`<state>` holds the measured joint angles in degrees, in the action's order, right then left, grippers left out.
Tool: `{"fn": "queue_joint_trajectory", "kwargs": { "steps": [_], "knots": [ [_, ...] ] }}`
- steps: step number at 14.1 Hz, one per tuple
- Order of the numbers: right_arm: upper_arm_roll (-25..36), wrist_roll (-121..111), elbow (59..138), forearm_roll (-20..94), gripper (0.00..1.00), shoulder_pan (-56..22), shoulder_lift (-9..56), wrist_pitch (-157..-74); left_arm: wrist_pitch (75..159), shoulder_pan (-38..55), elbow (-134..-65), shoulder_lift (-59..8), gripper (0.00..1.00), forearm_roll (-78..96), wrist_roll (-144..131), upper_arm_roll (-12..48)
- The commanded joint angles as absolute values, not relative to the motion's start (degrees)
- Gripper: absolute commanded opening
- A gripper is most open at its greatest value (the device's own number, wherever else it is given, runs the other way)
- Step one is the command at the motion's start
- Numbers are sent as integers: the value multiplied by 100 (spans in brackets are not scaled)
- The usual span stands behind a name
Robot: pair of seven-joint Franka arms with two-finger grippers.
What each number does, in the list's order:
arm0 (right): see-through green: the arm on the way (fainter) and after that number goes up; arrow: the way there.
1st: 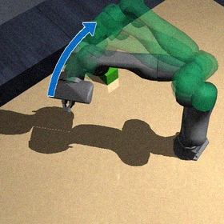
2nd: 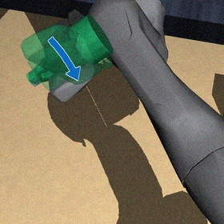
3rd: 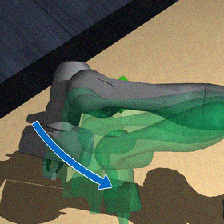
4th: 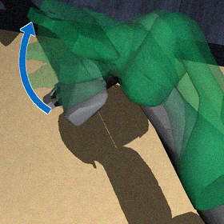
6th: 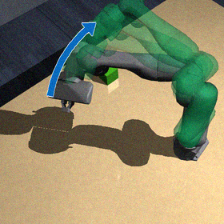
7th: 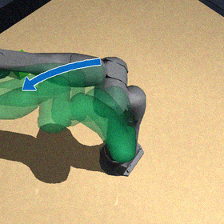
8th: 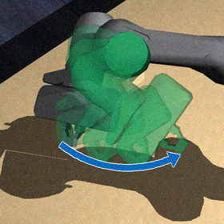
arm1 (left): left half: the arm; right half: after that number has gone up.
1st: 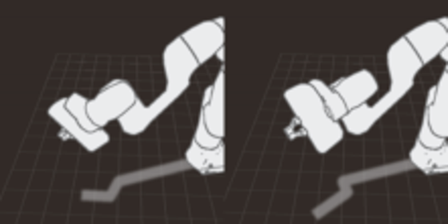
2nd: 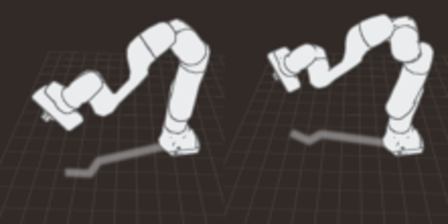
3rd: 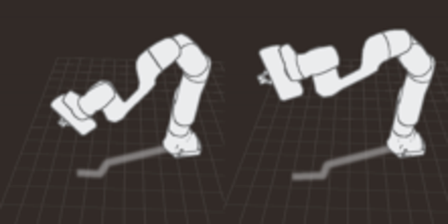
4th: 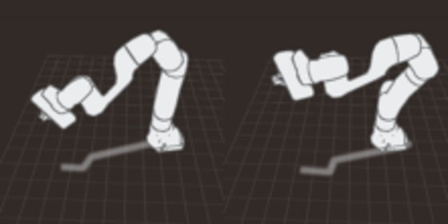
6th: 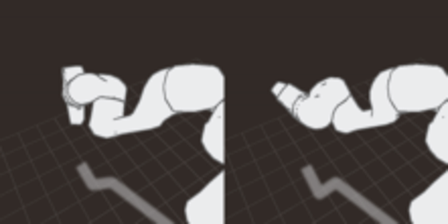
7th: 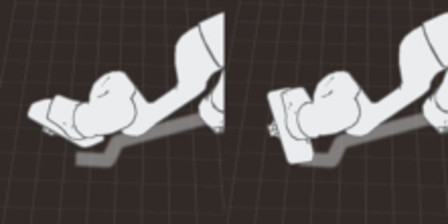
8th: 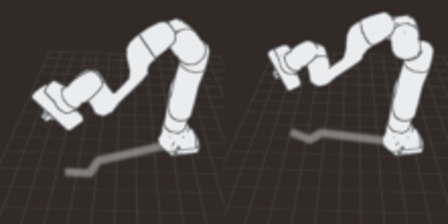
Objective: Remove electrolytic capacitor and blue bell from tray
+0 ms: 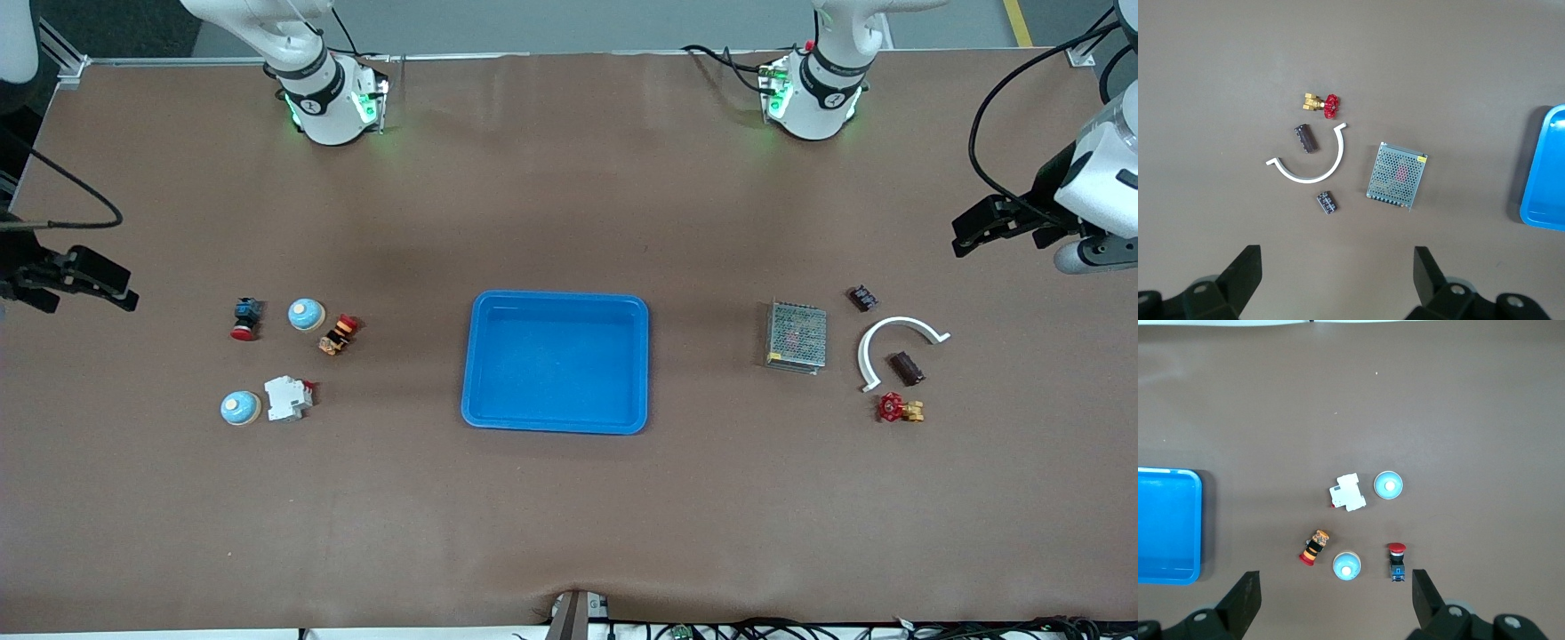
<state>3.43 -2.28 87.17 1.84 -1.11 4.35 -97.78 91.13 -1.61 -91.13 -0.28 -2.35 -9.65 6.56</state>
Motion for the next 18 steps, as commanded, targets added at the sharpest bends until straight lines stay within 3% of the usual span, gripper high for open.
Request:
{"fn": "queue_joint_trajectory", "kwargs": {
  "steps": [1,18],
  "knots": [
    [308,-158,9816,70,100,-88,-473,-10177,9009,-184,-9070,35,100,-149,-897,650],
    [308,-167,9457,62,100,-97,-580,-9668,8903,-158,-8815,26,100,-114,-747,703]
  ]
}}
